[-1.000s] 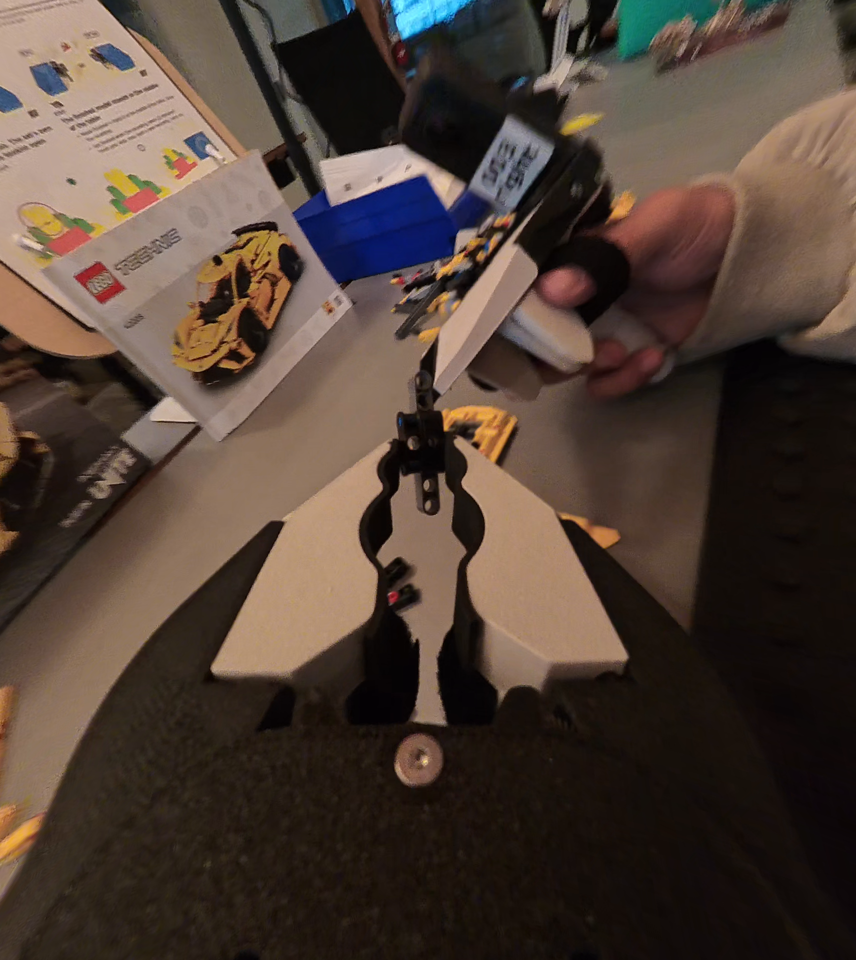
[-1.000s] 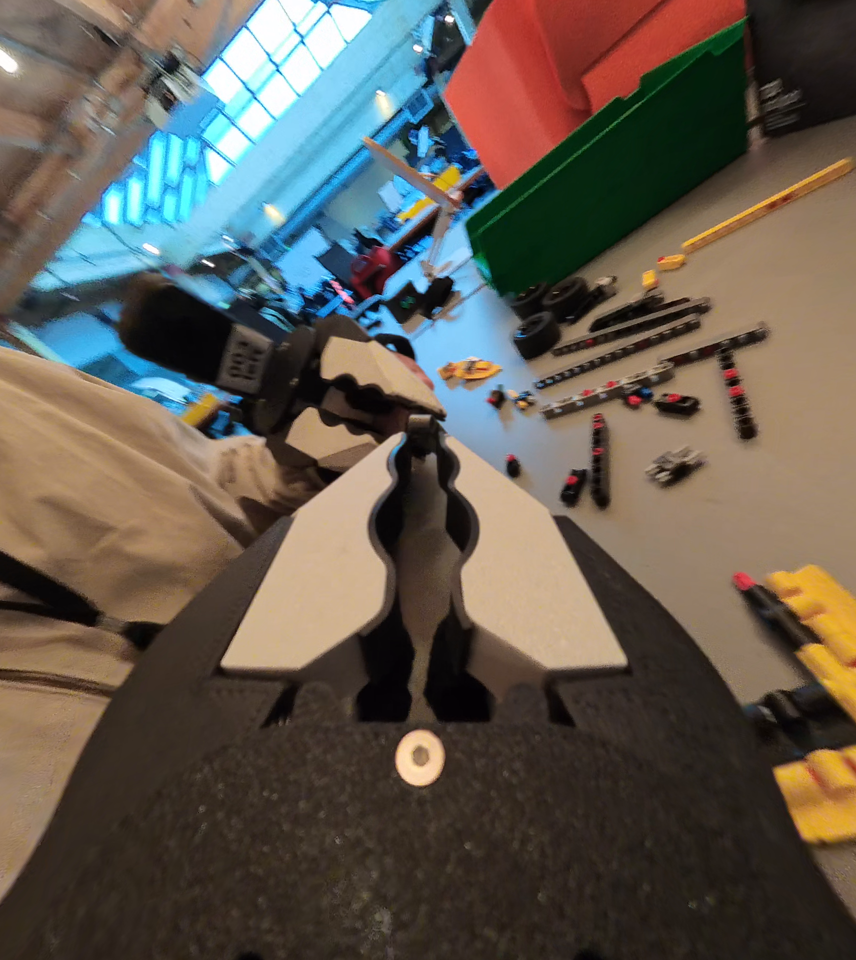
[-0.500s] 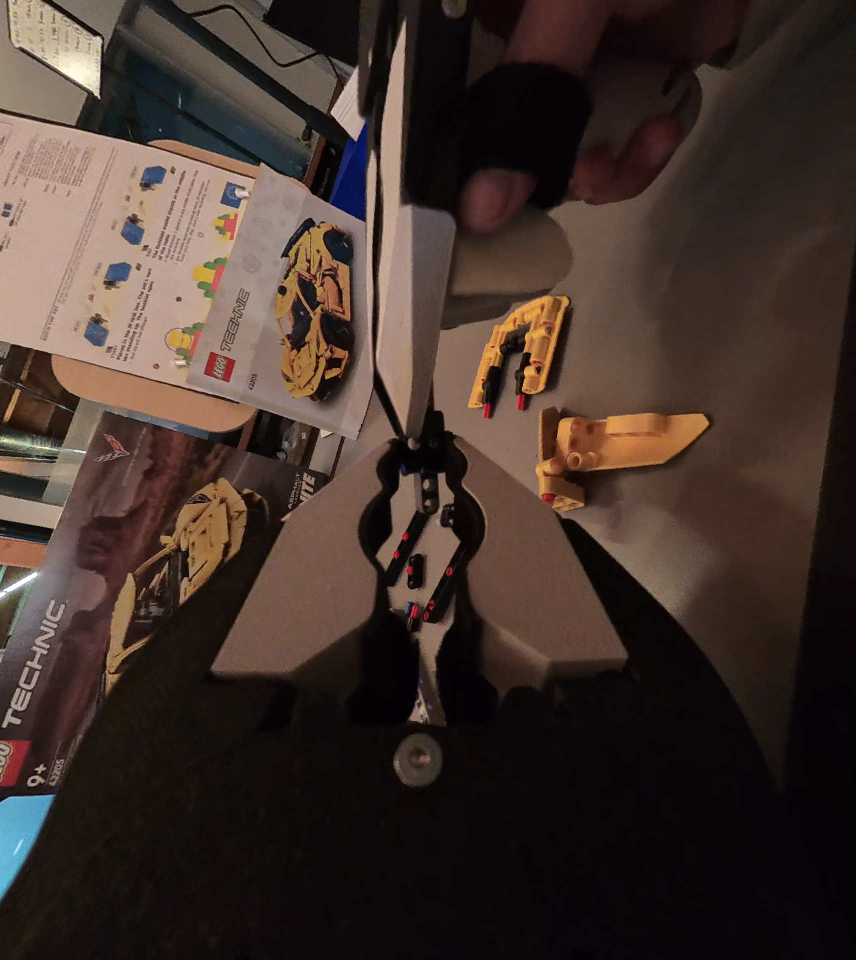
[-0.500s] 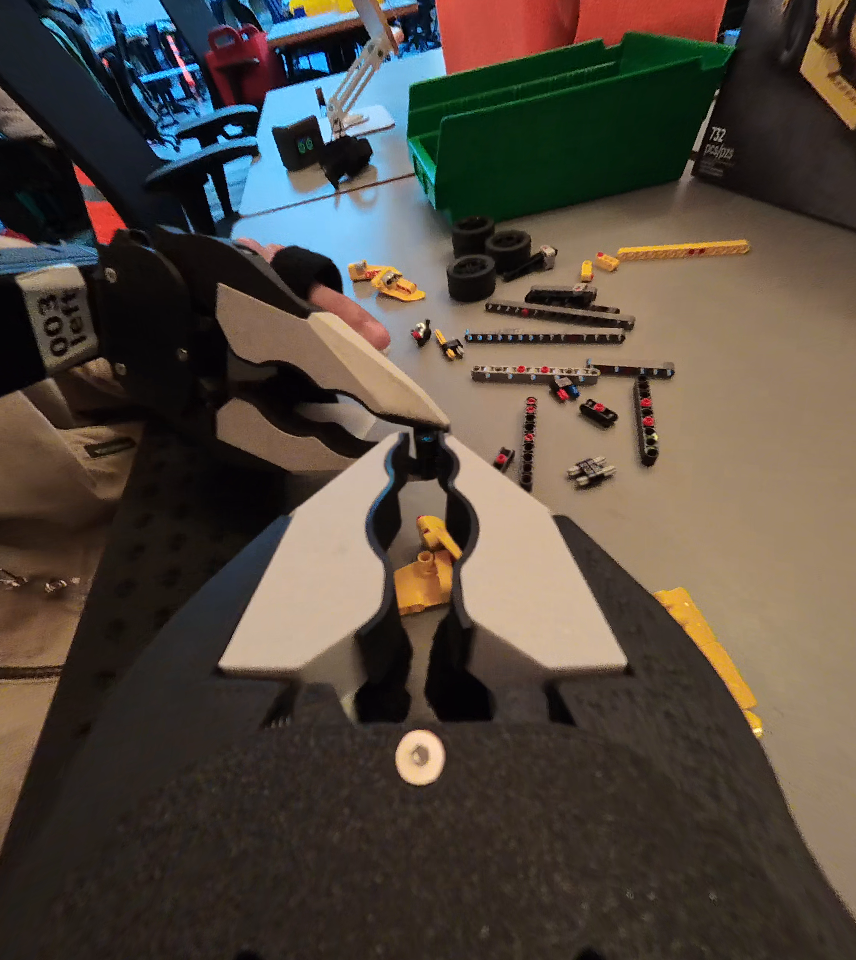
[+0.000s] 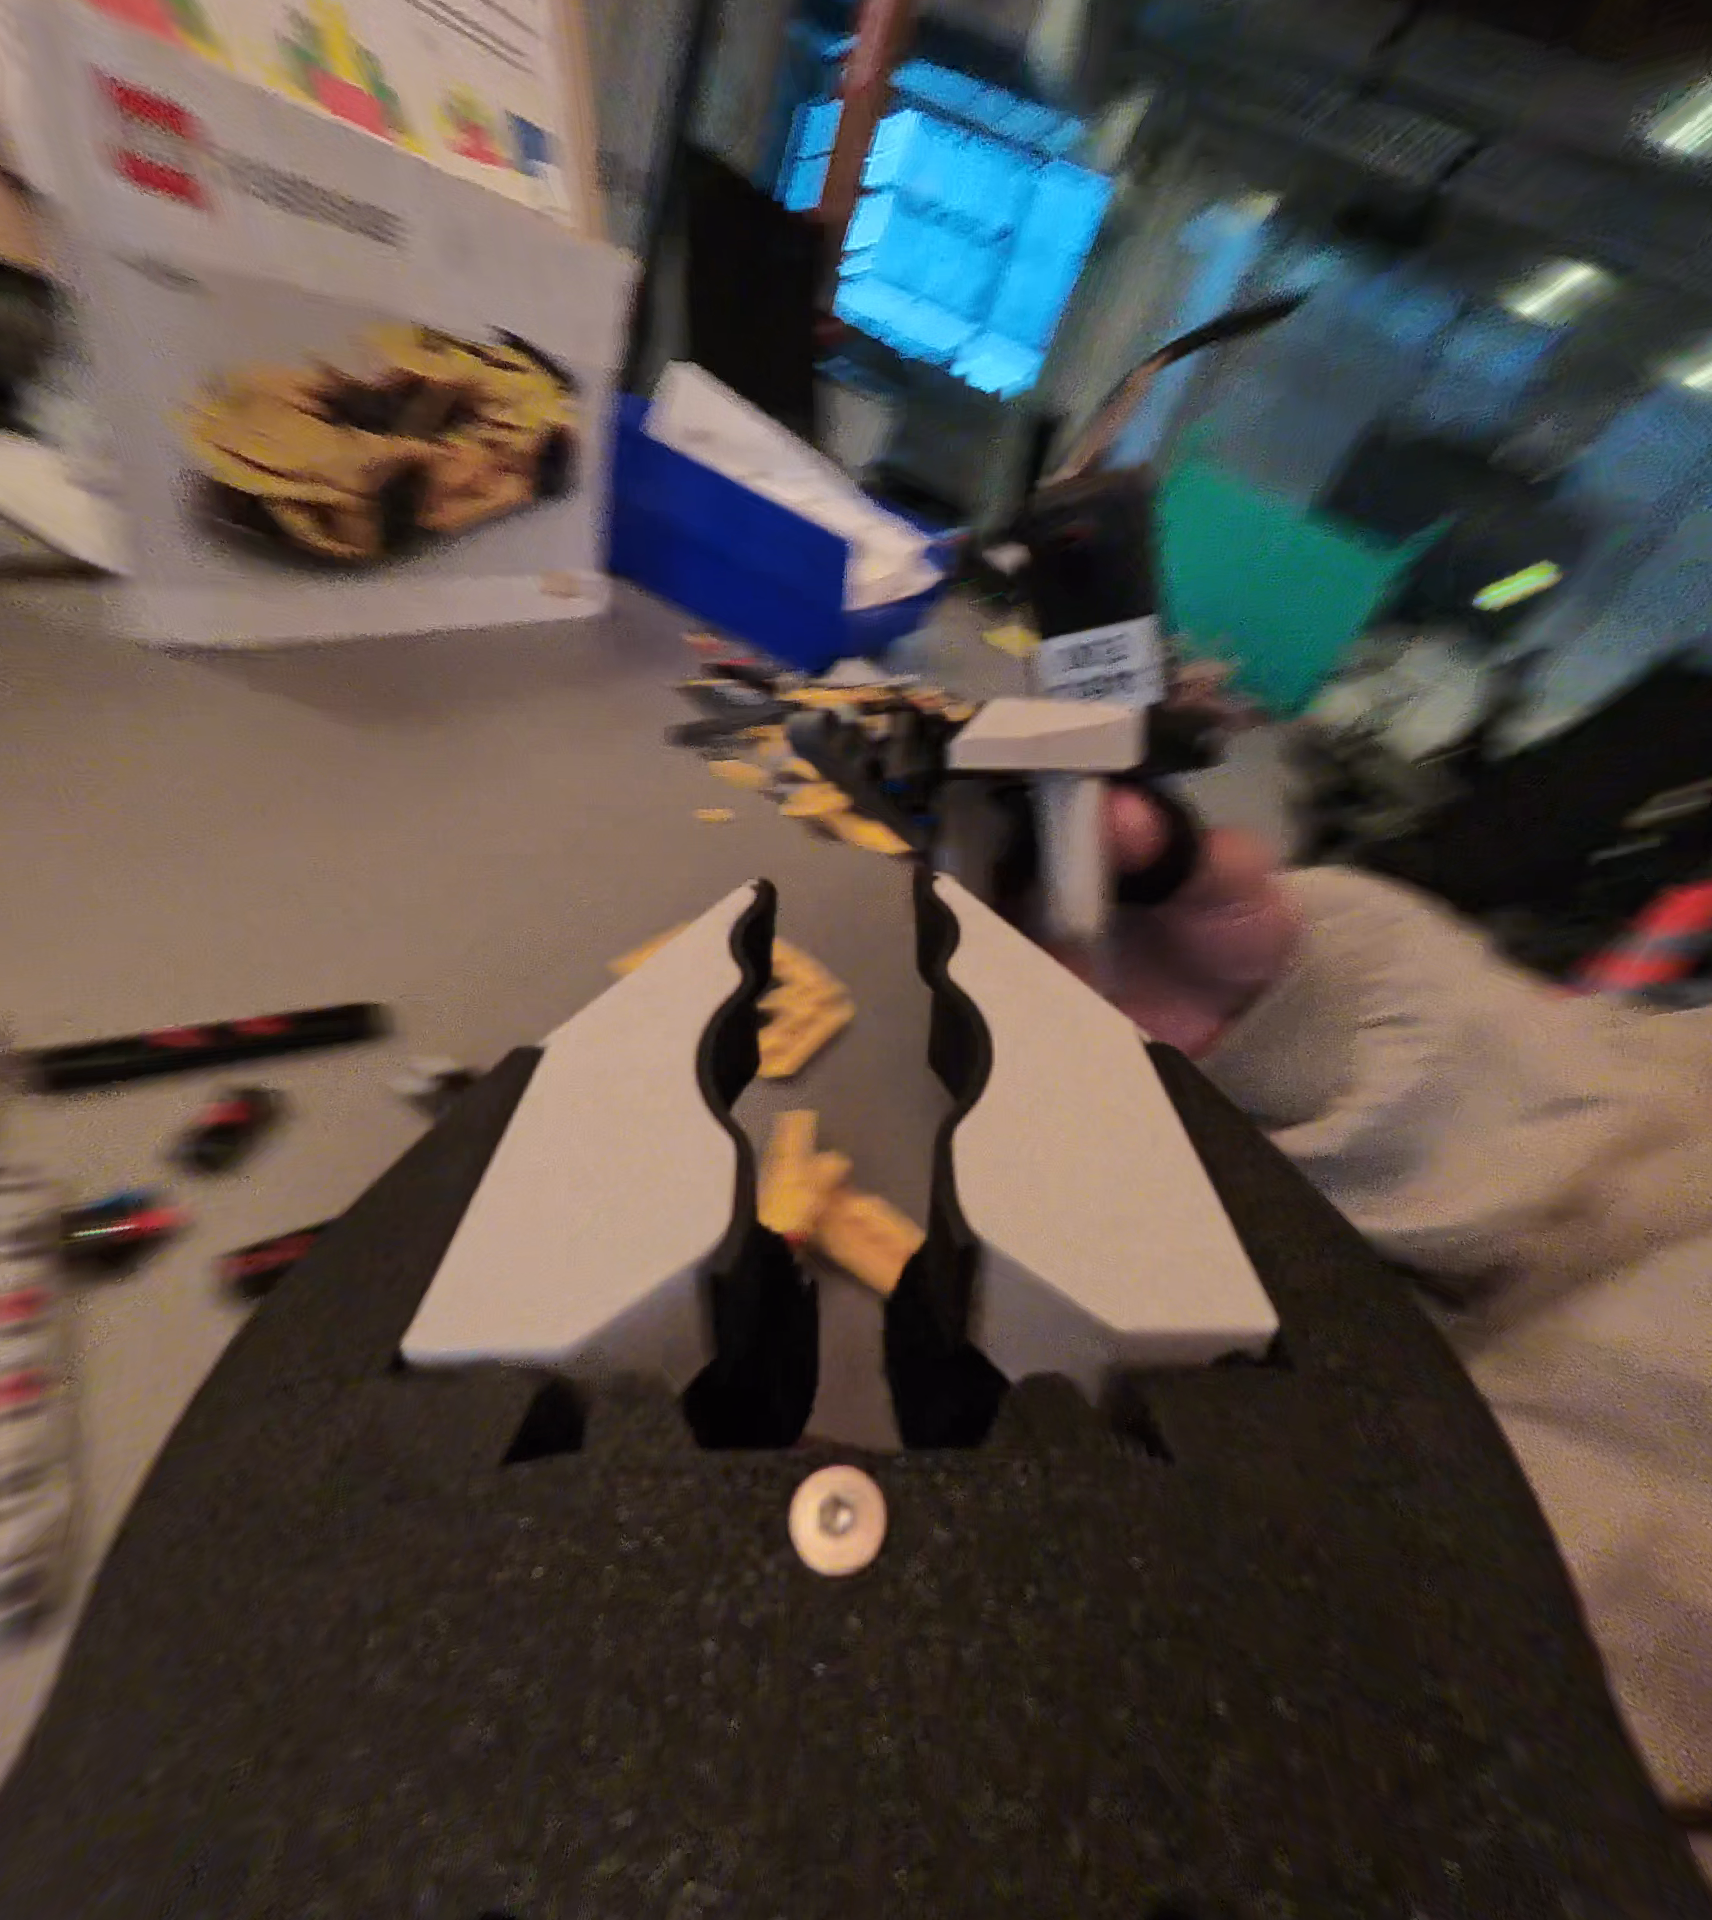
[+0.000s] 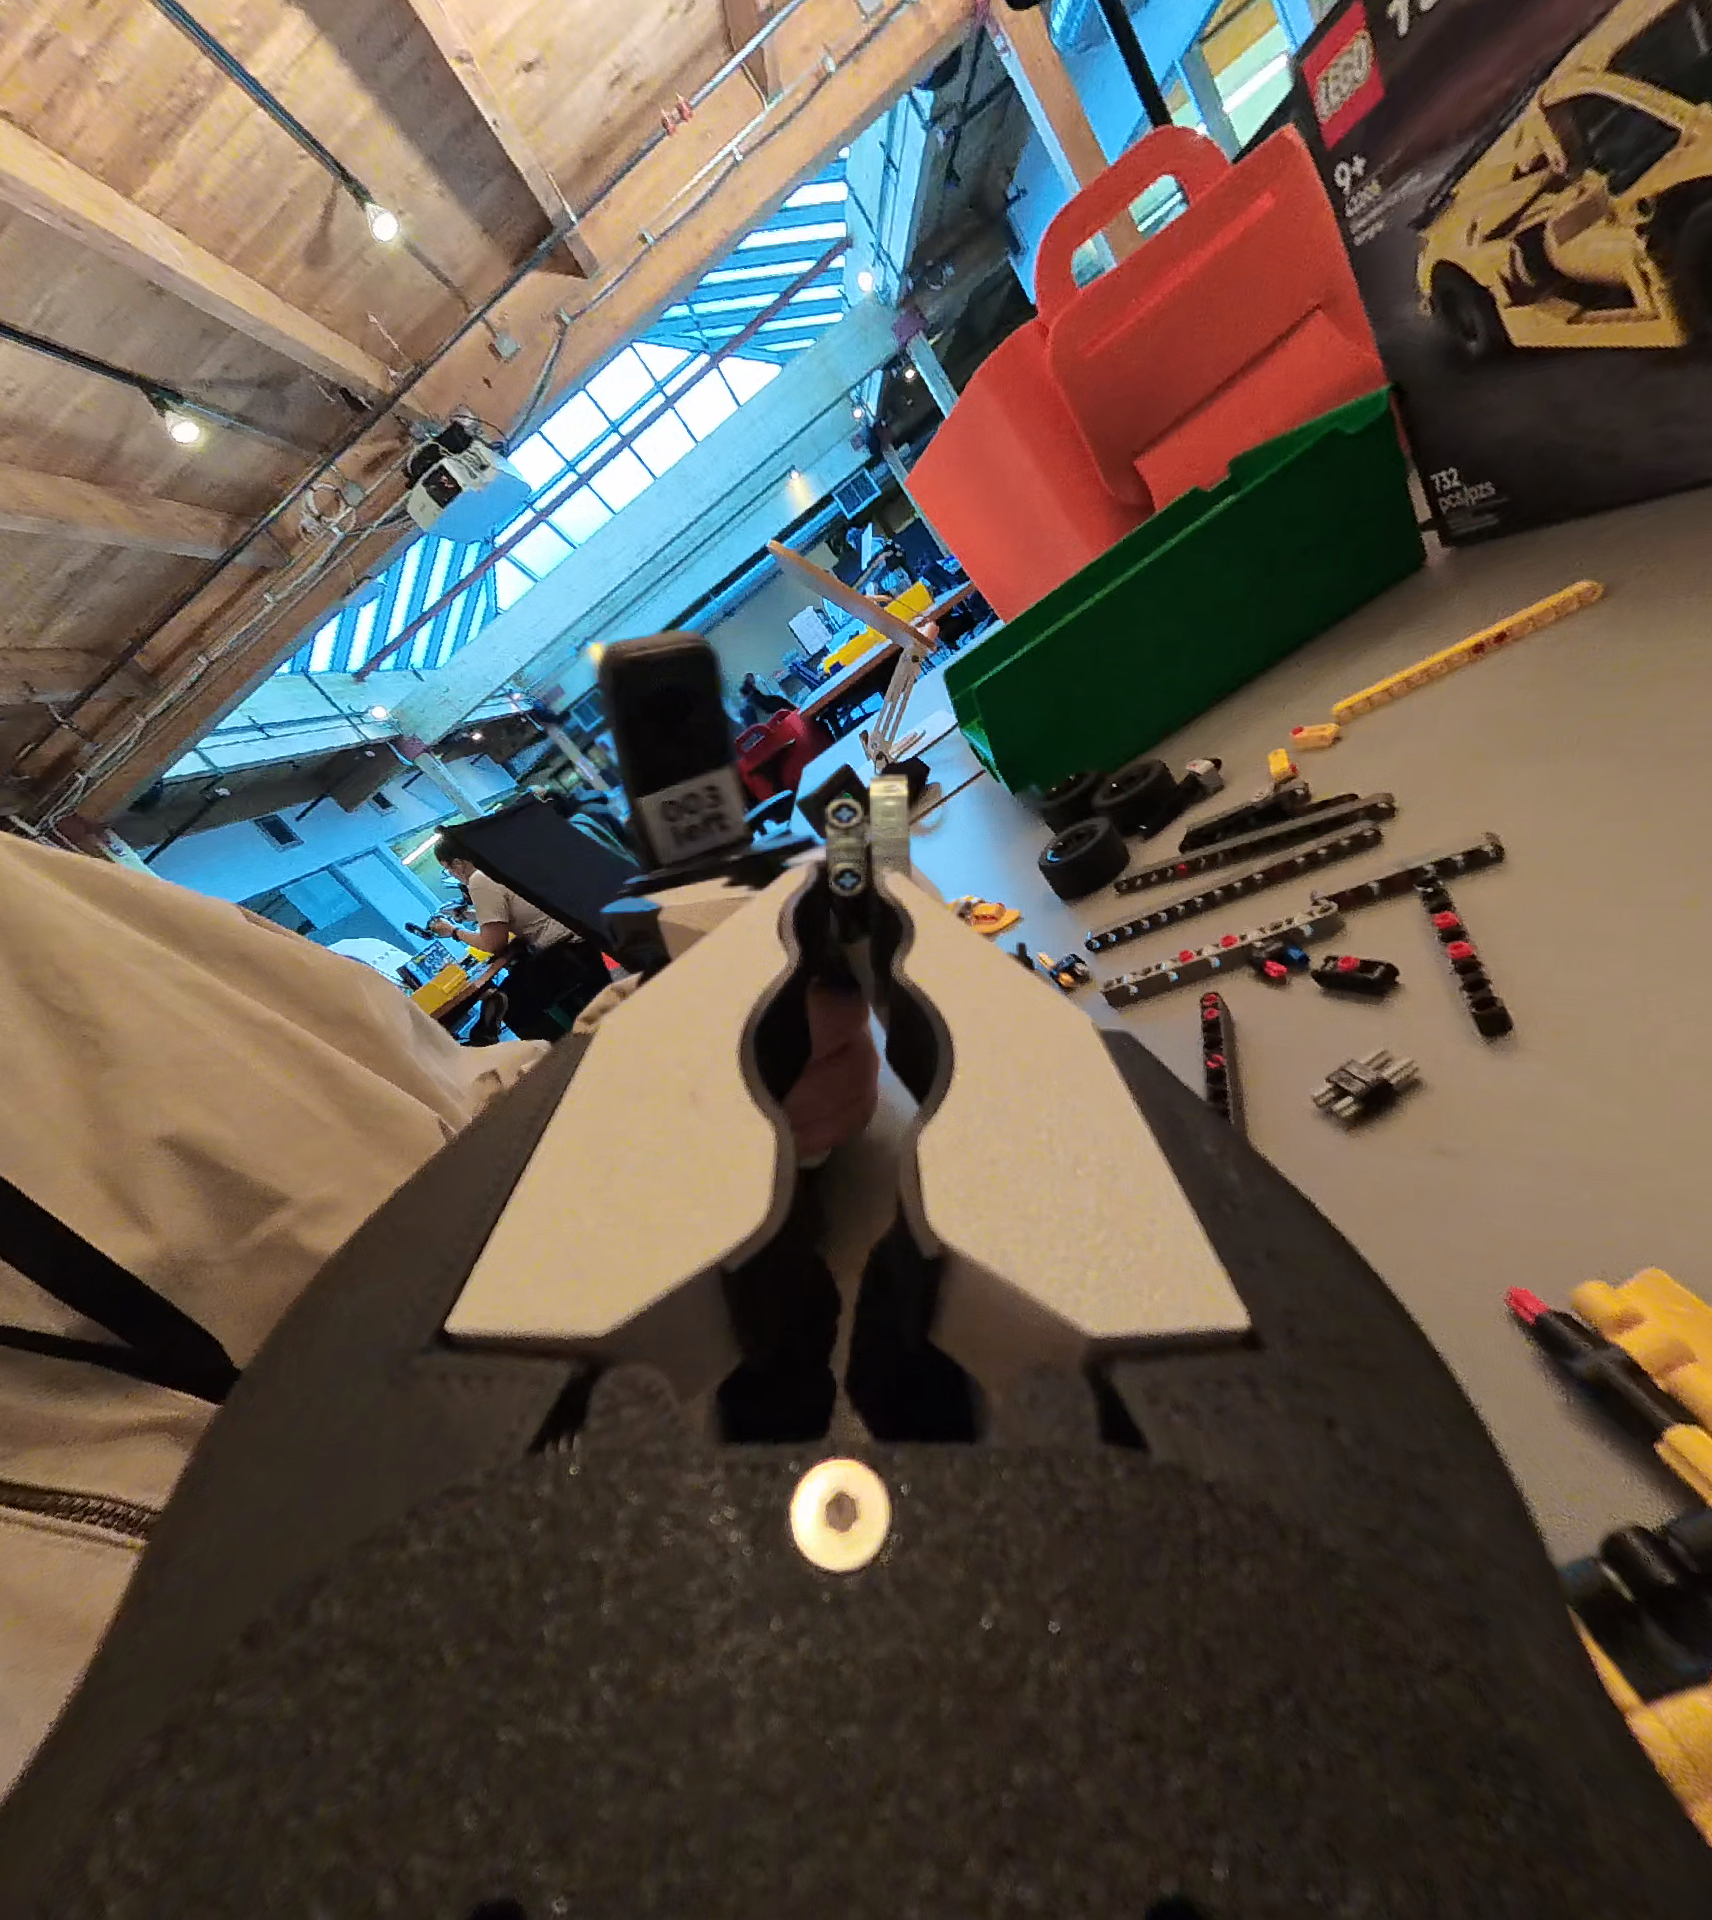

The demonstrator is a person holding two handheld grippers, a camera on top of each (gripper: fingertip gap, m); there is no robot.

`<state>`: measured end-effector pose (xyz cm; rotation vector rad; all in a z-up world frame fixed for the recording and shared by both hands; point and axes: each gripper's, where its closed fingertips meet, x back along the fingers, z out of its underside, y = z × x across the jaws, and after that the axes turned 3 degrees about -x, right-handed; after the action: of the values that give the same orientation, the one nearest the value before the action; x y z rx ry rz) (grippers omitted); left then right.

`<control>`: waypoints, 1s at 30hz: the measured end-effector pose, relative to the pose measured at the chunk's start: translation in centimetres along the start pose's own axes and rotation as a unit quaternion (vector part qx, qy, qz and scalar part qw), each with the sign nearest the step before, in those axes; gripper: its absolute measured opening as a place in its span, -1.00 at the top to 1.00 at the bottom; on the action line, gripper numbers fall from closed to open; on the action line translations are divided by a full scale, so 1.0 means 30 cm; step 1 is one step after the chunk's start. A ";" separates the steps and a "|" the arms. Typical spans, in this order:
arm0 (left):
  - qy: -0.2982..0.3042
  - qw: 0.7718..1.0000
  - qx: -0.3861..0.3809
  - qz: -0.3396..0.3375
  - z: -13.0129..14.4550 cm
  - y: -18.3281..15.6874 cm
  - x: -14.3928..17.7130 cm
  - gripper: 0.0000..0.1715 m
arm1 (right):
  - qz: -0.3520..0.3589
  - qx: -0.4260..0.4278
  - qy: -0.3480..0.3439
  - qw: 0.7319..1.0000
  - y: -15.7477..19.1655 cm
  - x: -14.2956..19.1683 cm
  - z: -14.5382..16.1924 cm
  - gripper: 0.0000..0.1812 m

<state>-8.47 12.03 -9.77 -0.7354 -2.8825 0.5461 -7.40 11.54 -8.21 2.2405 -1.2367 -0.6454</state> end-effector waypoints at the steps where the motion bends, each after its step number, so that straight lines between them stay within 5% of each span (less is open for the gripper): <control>1: -0.006 0.998 0.042 0.035 -0.002 -0.021 -0.007 0.67 | -0.002 0.004 -0.001 1.000 0.006 -0.005 0.002 0.93; 5: -0.050 0.990 0.087 0.094 -0.055 -0.056 0.005 0.64 | -0.025 0.000 0.014 1.000 0.034 -0.029 0.026 0.93; 11: -0.049 0.993 0.050 0.096 -0.059 -0.072 0.025 0.81 | -0.071 -0.027 0.016 0.997 0.078 -0.041 0.036 0.93; 20: 0.036 0.988 0.039 0.143 0.028 -0.089 0.027 0.82 | -0.050 0.037 0.127 0.990 0.065 -0.016 0.118 0.92; 30: 0.076 0.990 -0.004 0.122 0.070 -0.073 0.023 0.82 | -0.042 0.012 0.162 0.986 0.039 -0.004 0.148 0.92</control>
<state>-10.45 9.91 -10.89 -1.0897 -2.6726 0.4811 -10.92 10.24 -10.86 2.3127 -0.9979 -0.2792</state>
